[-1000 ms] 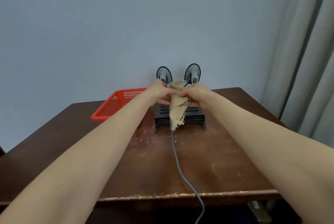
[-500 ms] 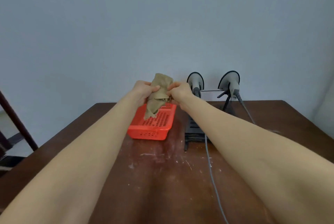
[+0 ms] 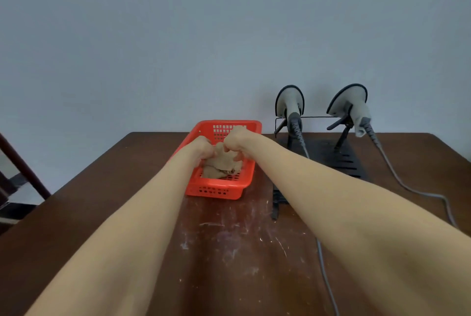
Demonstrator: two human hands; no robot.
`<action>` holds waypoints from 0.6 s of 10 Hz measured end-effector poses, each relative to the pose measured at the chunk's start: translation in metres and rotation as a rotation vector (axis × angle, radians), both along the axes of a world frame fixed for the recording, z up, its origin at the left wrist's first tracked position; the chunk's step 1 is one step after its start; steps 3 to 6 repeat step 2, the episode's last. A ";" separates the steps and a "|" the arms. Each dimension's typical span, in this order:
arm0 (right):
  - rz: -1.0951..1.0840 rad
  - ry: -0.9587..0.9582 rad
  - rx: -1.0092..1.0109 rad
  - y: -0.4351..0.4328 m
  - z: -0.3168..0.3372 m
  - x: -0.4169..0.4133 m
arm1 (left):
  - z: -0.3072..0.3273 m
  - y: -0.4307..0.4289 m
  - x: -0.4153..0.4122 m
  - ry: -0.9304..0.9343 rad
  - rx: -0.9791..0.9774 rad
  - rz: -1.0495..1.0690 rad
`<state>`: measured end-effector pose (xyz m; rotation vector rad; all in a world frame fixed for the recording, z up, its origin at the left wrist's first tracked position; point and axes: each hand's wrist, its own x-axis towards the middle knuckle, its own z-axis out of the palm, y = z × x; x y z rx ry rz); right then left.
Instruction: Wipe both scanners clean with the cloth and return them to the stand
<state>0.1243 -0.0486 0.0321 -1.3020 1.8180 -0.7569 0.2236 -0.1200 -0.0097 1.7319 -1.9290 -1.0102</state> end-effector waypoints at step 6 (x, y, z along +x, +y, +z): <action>-0.154 -0.042 -0.191 -0.002 0.000 -0.003 | 0.017 0.000 -0.010 0.089 -0.193 0.009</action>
